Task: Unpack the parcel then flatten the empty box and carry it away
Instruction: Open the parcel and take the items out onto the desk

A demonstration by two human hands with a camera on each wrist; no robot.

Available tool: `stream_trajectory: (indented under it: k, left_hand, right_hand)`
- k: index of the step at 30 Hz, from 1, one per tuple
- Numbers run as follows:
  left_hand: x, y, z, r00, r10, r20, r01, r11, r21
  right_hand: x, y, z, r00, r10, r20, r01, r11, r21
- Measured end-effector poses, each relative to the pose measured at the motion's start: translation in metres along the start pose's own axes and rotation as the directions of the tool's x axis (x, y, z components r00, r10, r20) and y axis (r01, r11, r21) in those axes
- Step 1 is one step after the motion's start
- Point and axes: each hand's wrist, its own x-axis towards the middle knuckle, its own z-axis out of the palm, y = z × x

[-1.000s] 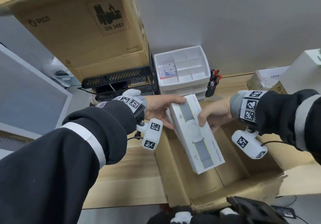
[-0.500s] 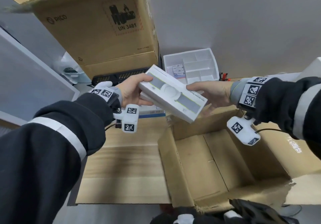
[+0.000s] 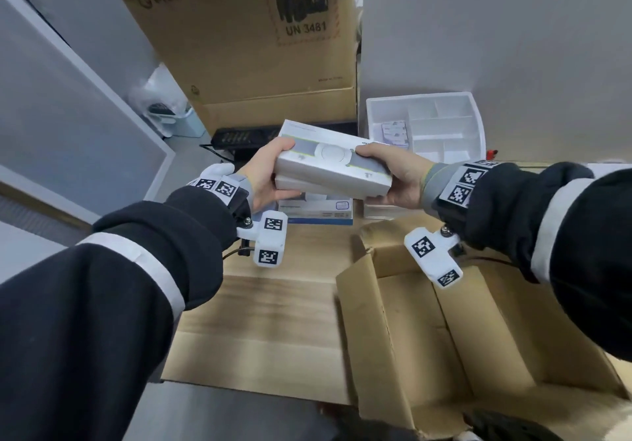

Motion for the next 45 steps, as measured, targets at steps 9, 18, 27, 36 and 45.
stream_trajectory:
  k: [9, 18, 27, 36, 45]
  left_hand:
    - [0.049, -0.036, -0.029, 0.993, -0.109, -0.043, 0.107, 0.992, -0.061]
    - [0.091, -0.064, -0.046, 0.966, -0.212, -0.151, 0.197, 0.974, -0.11]
    - [0.122, -0.081, -0.034, 0.94, -0.233, -0.248, 0.234, 0.972, -0.028]
    - [0.132, -0.087, -0.028, 0.901, -0.187, -0.392, 0.279, 0.941, 0.193]
    - [0.136, -0.092, -0.031, 0.877, -0.193, -0.441, 0.312, 0.925, 0.216]
  right_hand:
    - [0.067, 0.024, 0.025, 0.992, 0.083, -0.095, -0.091, 0.992, -0.089]
    - [0.105, 0.038, 0.042, 0.969, 0.142, -0.2, -0.155, 0.987, -0.051]
    - [0.134, 0.049, 0.04, 0.953, 0.153, -0.262, -0.148, 0.988, 0.037]
    - [0.143, 0.06, 0.043, 0.934, 0.131, -0.331, -0.105, 0.99, 0.097]
    - [0.13, 0.051, 0.045, 0.905, 0.124, -0.406, -0.148, 0.989, -0.028]
